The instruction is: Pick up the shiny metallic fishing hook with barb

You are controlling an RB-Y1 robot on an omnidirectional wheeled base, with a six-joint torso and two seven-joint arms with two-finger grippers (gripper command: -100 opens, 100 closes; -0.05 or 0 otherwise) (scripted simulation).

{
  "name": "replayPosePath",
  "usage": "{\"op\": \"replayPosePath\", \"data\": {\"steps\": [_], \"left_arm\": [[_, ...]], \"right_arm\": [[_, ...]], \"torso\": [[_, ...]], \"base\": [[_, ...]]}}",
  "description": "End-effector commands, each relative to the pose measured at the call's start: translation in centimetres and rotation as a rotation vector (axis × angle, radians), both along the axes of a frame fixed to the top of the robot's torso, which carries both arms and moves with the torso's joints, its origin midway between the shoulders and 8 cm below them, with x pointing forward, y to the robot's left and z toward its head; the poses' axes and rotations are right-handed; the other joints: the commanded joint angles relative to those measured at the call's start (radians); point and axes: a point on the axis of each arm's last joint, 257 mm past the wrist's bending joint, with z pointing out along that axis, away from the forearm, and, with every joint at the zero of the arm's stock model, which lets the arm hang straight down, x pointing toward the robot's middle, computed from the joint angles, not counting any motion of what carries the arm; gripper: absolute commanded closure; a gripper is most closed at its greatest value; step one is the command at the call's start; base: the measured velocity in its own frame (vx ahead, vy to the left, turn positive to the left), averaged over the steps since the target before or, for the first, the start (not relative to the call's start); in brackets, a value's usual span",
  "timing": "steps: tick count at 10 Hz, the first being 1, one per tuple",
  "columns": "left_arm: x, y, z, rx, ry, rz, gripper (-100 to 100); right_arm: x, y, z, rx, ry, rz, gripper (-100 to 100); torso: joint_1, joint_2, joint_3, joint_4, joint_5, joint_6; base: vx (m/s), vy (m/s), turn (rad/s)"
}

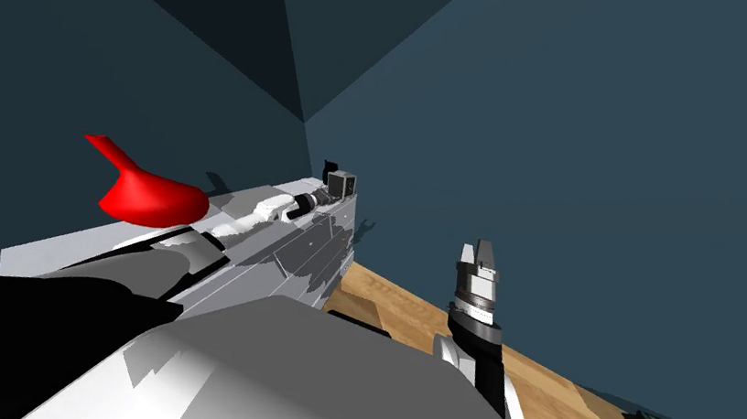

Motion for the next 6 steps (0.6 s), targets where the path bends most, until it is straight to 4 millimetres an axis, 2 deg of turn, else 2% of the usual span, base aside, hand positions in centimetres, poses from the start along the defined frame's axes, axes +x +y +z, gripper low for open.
{"op": "replayPosePath", "data": {"steps": [1, 3, 4, 6], "left_arm": [[0.4, 1.2, -0.4, 0.0, 0.012, 0.018, -100], [0.4, 3.6, -1.9, 0.003, 0.042, 0.065, -100], [1.6, 1.8, 0.3, -0.017, 0.004, 0.024, -100], [1.5, 3.8, -1.1, -0.016, 0.032, 0.065, -100]], "right_arm": [[0.0, 0.0, 0.0, 0.0, 0.0, 0.0, 0], [0.0, 0.0, 0.0, 0.0, 0.0, 0.0, 0], [0.0, 0.0, 0.0, 0.0, 0.0, 0.0, 0], [0.0, 0.0, 0.0, 0.0, 0.0, 0.0, 0]], "torso": [[0.0, 0.0, 0.0, 0.0, 0.0, 0.0], [0.0, -0.004, -0.002, -0.001, 0.0, -0.001], [0.001, -0.005, -0.003, -0.001, 0.0, 0.0], [-0.001, 0.0, 0.0, 0.0, 0.0, 0.0]], "base": [[-0.06, -0.008, 0.038], [-0.008, -0.005, 0.017], [-0.083, -0.021, -0.255], [-0.094, -0.007, -0.086]]}}
